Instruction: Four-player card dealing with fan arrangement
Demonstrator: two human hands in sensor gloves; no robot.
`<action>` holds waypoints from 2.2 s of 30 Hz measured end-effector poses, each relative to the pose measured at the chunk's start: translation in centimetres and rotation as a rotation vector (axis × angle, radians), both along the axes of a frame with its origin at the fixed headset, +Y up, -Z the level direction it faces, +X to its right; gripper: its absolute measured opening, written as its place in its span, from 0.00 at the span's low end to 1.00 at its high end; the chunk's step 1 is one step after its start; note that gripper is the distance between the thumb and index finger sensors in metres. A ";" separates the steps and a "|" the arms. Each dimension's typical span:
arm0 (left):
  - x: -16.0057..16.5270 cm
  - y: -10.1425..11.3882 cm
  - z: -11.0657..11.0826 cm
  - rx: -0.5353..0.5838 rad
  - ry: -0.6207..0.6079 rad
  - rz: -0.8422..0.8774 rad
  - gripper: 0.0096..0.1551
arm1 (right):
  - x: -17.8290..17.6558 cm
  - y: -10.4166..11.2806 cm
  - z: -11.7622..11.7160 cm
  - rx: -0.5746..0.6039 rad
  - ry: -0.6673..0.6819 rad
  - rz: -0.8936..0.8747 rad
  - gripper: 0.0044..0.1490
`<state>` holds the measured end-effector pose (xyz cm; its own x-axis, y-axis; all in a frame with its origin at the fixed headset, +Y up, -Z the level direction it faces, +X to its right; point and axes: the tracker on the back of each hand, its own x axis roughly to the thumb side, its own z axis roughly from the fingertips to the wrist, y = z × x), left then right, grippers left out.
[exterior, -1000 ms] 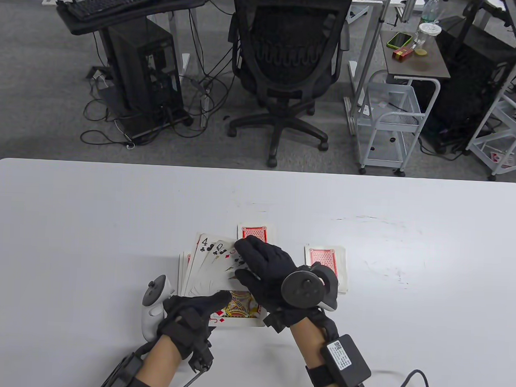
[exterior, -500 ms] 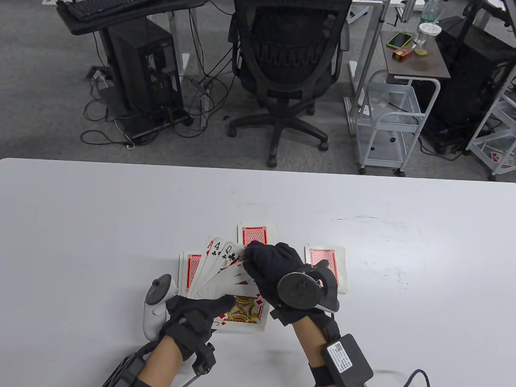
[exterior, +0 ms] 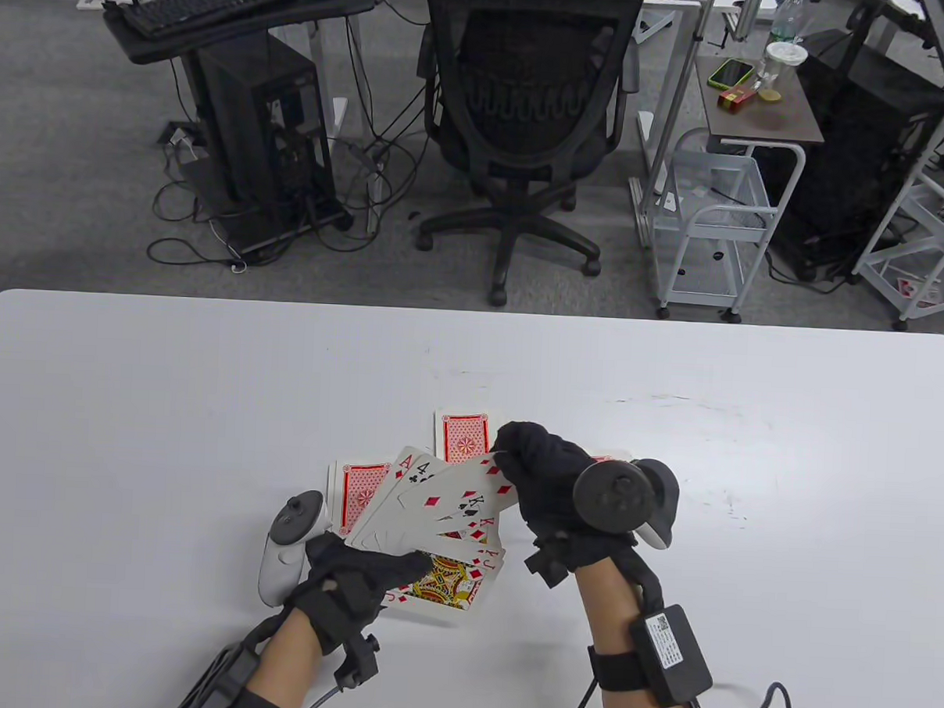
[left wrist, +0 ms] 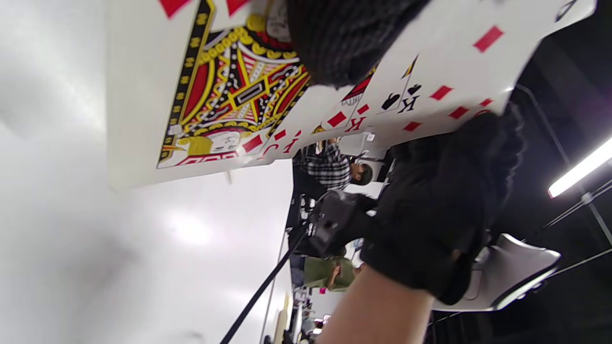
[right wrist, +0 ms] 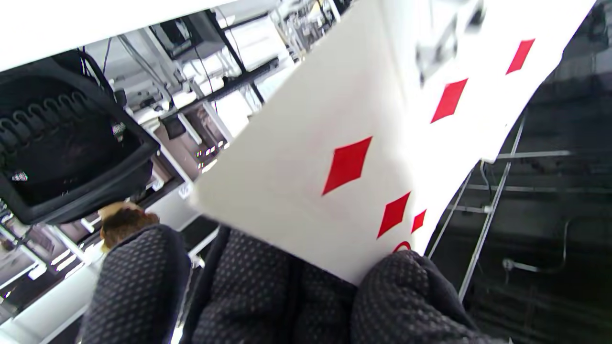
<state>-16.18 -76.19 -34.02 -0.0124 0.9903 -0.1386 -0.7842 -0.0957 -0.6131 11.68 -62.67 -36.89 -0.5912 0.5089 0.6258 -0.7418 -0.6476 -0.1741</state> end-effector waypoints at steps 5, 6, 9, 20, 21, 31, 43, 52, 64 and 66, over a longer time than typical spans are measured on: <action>0.8 -0.4 0.1 0.018 -0.059 -0.122 0.35 | 1.1 1.2 0.6 0.059 -0.034 -0.083 0.26; 0.9 -0.4 0.1 0.017 -0.067 -0.135 0.35 | 1.3 1.4 0.7 0.072 -0.043 -0.094 0.26; 1.2 -0.6 0.2 0.008 -0.086 -0.135 0.35 | 1.8 1.8 0.9 0.109 -0.073 -0.116 0.26; 0.6 -0.6 0.0 -0.032 -0.054 -0.033 0.34 | -0.7 0.7 0.5 -0.019 0.071 0.008 0.24; 0.5 -0.6 0.0 -0.033 -0.051 -0.029 0.34 | -1.4 0.5 0.5 -0.030 0.097 0.036 0.24; 0.3 -0.8 -0.1 -0.037 -0.031 0.006 0.34 | -4.5 -1.6 0.6 -0.076 0.175 0.061 0.22; -1.8 -0.3 -0.2 -0.068 0.183 0.356 0.35 | -1.7 -5.7 -1.9 -0.588 0.088 -0.194 0.42; -3.0 -0.2 0.1 -0.040 0.347 0.452 0.35 | -4.3 -7.8 -2.0 -0.713 0.140 0.005 0.35; -2.9 0.1 0.2 -0.051 0.328 0.506 0.33 | -3.2 -8.0 -2.7 -0.717 0.228 -0.180 0.33; -2.9 0.1 0.1 -0.047 0.326 0.491 0.33 | -2.5 -7.7 -2.8 -0.694 0.208 -0.203 0.38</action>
<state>-19.10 -76.05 -33.88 -0.5174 0.8505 -0.0945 -0.7883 -0.5167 -0.3340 9.21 -70.39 -39.70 -0.3481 0.9137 0.2098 -0.8314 -0.4043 0.3812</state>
